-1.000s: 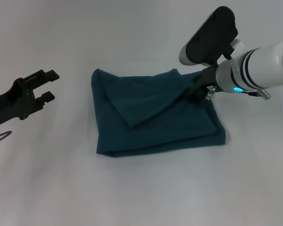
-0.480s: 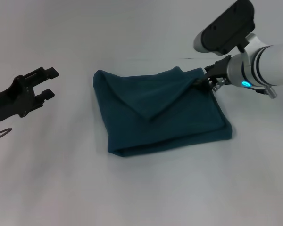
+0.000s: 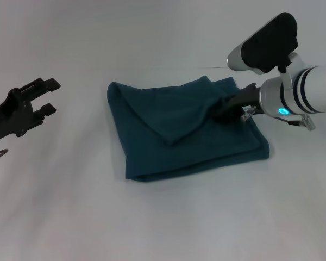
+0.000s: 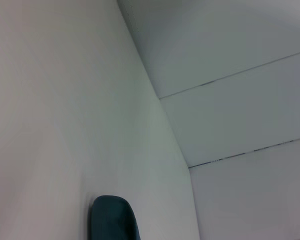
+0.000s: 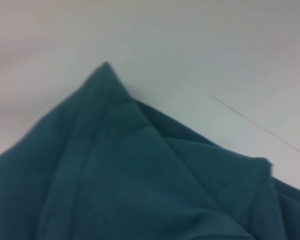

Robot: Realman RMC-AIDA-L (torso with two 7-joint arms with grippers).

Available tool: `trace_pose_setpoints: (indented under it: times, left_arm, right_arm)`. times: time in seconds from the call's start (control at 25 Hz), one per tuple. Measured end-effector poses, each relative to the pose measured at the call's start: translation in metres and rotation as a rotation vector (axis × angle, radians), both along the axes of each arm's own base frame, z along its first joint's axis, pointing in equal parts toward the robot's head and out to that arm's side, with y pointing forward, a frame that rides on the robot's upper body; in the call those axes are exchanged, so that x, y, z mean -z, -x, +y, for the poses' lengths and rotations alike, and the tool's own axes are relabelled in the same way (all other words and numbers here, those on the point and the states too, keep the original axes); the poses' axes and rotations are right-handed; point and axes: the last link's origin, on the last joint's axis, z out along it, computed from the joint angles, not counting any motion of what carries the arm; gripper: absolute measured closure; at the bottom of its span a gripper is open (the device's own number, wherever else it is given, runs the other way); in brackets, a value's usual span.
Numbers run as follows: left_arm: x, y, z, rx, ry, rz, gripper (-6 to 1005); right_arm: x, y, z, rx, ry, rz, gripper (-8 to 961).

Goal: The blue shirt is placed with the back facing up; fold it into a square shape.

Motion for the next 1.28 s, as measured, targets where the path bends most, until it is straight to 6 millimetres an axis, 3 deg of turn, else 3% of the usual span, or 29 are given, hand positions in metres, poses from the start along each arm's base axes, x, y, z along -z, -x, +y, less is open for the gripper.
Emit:
trace_pose_setpoints:
  times: [0.24, 0.48, 0.84, 1.08, 1.28]
  left_arm:
    - [-0.001, 0.001, -0.001, -0.005, -0.005, -0.005, 238]
    - [-0.004, 0.000, -0.001, -0.002, -0.015, -0.030, 239]
    - [-0.006, -0.001, -0.001, 0.005, -0.020, -0.048, 241]
    - [-0.011, -0.002, -0.002, 0.008, -0.023, -0.072, 241]
    - [-0.011, -0.002, -0.004, 0.010, -0.016, -0.081, 242]
  right_arm:
    - [0.002, 0.008, -0.006, -0.058, 0.078, 0.017, 467]
    - [0.008, 0.029, -0.009, -0.177, 0.152, -0.031, 468]
    - [-0.019, 0.053, -0.005, -0.239, 0.102, -0.002, 472]
    - [0.006, 0.078, -0.012, -0.299, 0.266, -0.084, 474]
    - [0.017, 0.084, -0.010, -0.192, 0.292, -0.029, 475]
